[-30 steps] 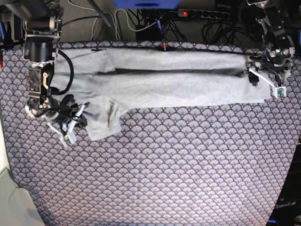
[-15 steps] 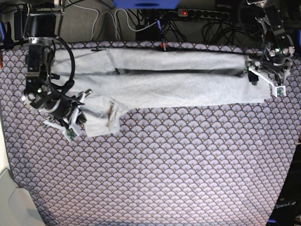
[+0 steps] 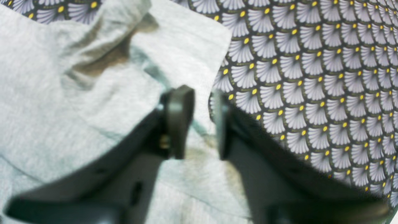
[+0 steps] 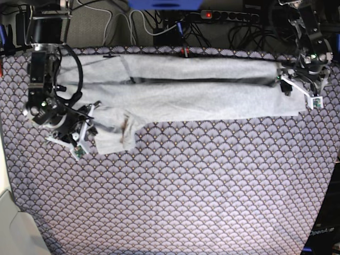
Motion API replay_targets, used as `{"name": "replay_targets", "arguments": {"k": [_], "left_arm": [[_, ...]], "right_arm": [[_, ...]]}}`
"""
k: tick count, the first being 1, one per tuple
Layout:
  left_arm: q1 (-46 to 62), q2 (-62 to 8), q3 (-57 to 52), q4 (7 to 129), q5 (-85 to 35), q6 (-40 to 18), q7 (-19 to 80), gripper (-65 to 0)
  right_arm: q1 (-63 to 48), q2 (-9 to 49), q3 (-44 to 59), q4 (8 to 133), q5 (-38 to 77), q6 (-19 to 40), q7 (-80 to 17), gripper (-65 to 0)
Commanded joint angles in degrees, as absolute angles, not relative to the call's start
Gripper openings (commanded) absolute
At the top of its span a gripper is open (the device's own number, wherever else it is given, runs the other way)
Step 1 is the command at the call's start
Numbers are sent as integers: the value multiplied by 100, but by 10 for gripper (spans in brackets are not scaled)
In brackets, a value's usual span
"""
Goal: Fold the T-shirt properly
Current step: 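Grasp the sleeve flap with the right gripper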
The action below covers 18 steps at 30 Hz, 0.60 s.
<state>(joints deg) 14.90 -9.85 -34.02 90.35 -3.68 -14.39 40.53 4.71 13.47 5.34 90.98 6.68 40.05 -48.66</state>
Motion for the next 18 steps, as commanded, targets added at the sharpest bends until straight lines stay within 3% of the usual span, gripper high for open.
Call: {"name": "replay_targets", "arguments": {"k": [1, 5, 18], "left_arm": [[1473, -1068, -3424, 9121, -374, -1420, 3969, -122], [1473, -1068, -3424, 9121, -374, -1420, 3969, -122], [1473, -1068, -3424, 9121, -374, -1420, 3969, -122]], "right_arm": [[567, 1411, 558, 9209, 734, 4000, -4734, -421], [549, 1420, 549, 9209, 743, 4000, -4716, -381], [716, 1508, 523, 8110, 734, 4000, -4312, -380]]}}
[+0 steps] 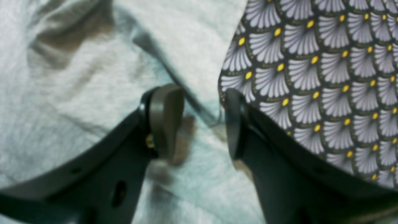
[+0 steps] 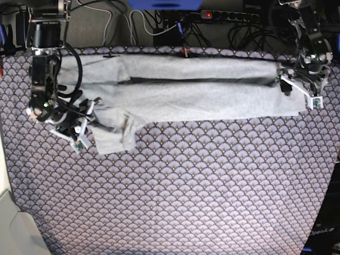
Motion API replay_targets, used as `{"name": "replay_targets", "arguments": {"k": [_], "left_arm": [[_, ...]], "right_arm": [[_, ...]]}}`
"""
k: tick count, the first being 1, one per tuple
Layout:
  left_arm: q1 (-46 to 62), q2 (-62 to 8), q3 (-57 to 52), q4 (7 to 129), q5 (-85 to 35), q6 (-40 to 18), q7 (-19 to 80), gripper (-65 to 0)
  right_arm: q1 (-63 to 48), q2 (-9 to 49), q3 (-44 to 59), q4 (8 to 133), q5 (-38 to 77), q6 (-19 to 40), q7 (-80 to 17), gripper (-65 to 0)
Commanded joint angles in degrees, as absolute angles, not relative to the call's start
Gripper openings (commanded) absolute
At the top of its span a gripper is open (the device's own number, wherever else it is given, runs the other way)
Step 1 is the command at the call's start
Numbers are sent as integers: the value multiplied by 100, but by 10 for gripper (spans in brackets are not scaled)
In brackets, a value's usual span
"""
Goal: Fold the T-shirt properly
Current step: 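Grasp the sleeve flap with the right gripper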
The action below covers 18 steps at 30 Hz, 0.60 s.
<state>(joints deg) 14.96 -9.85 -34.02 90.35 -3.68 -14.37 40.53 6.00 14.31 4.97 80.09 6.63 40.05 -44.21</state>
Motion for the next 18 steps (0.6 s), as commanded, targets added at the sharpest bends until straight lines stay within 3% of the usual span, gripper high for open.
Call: {"name": "replay_targets", "arguments": {"k": [1, 10, 13, 16, 18], "left_arm": [[1473, -1068, -3424, 9121, -374, -1420, 3969, -122], [1437, -1068, -3424, 9121, -374, -1420, 3978, -122], [1437, -1068, -3424, 9121, -374, -1420, 3978, -122], [1437, -1068, -3424, 9121, -374, -1420, 3987, -122], [1455, -1068, -3424, 9121, -374, -1420, 3987, -122]], "right_arm": [[716, 1534, 523, 8066, 734, 4000, -4268, -380], [884, 1569, 321, 7688, 734, 4000, -4180, -398], [919, 1622, 154, 7653, 734, 4000, -4180, -494], [971, 1631, -4, 7662, 734, 4000, -4180, -641], [1007, 1631, -22, 7670, 734, 4000, -4198, -650]]}}
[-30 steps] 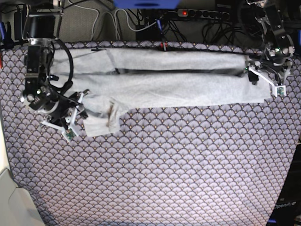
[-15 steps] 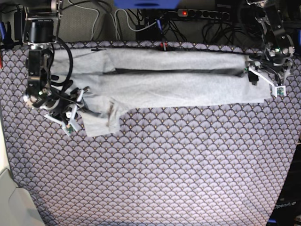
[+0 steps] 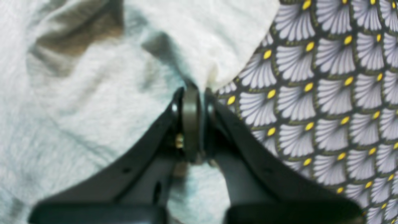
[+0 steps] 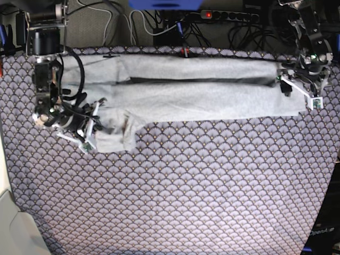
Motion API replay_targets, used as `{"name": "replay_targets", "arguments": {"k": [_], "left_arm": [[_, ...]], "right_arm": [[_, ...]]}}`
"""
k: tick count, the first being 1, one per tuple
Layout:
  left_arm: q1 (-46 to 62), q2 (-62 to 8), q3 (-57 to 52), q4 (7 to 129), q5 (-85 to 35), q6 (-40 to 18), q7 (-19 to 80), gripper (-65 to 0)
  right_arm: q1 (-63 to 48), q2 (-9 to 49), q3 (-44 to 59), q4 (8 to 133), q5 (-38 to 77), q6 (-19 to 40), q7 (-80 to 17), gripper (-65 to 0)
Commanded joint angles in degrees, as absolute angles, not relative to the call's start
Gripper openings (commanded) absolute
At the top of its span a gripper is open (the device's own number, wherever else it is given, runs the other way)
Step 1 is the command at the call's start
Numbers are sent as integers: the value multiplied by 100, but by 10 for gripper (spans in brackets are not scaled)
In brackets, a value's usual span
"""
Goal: Fold the T-shirt properly
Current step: 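Grasp the sleeve flap with the right gripper, then fold the sleeve flap with the right gripper onto the folded shirt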
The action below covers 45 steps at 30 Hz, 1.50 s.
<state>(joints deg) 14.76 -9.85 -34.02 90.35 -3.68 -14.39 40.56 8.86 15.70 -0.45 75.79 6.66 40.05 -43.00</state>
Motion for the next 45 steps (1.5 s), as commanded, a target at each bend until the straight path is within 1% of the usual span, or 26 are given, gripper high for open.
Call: {"name": "replay_targets", "arguments": {"k": [1, 4, 6, 12, 16, 29, 36, 45], "left_arm": [[1455, -1068, -3424, 9121, -374, -1420, 3987, -122], [1464, -1068, -3424, 9121, -374, -1420, 3987, -122], [1473, -1068, -3433, 9121, -374, -1420, 3987, -122], [1473, -1059, -3424, 9147, -374, -1420, 3987, -122], [1473, -1059, -3433, 9130, -374, -1420, 3987, -122], [1446, -1112, -3442, 9121, -374, -1420, 3978, -122], [1420, -1103, -3442, 9121, -374, -1420, 3978, -122], [1420, -1130, -3451, 9112, -374, -1420, 3969, -122]], "right_arm": [[1007, 1631, 4, 7679, 734, 4000, -4198, -650], [1024, 1631, 13, 7749, 743, 4000, -4198, -650], [936, 1631, 13, 8066, 752, 4000, -4224, -650], [251, 1640, 13, 9332, 752, 4000, -4242, -650], [-171, 1648, 66, 9807, 743, 4000, -4242, -650], [-1068, 1622, 1007, 10633, 752, 4000, -4242, -650], [-1569, 1622, 1077, 10844, 752, 4000, -4189, -650], [-1895, 1631, 1086, 11002, 760, 4000, -4180, -650]]}}
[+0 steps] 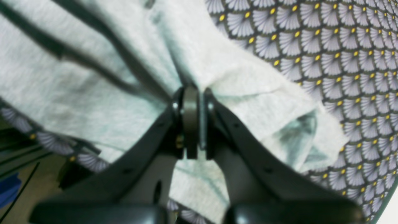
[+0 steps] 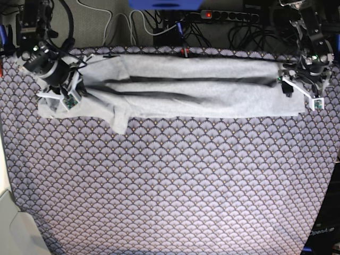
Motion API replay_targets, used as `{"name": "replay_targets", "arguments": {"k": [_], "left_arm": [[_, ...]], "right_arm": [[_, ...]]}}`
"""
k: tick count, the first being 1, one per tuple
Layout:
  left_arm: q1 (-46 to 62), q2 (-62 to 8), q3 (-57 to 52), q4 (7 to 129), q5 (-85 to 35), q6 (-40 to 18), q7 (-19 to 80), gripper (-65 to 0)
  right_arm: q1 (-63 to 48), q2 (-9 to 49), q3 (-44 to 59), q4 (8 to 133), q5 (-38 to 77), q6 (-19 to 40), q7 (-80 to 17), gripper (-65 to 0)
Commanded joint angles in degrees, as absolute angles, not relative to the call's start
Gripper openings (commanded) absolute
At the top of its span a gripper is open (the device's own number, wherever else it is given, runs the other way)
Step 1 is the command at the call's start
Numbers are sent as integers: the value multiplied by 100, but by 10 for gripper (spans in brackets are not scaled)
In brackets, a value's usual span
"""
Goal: Fold the T-shirt properly
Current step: 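Fold the sleeve flap with the right gripper onto the folded shirt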
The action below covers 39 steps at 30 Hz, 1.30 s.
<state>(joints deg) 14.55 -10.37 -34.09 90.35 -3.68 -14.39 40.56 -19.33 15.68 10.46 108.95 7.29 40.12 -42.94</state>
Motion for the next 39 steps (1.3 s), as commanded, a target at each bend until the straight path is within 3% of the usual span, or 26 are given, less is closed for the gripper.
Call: {"name": "replay_targets", "arguments": {"k": [1, 12, 29, 39], "left_arm": [[1420, -1130, -3451, 9112, -374, -1420, 3969, -122], [1429, -1130, -3451, 9112, -374, -1420, 3969, -122], [1402, -1218, -3451, 9112, -374, -1420, 3969, -122], [1411, -1244, -3451, 9112, -374, -1420, 3960, -122]], "right_arm": [[-1895, 1631, 1086, 11002, 760, 4000, -4180, -650], [-1991, 1613, 1552, 10993, 760, 4000, -4189, -650], [-2431, 1297, 1411, 10985, 752, 4000, -4233, -649], [-2431, 1341, 1393, 10976, 743, 4000, -4356, -370]]}}
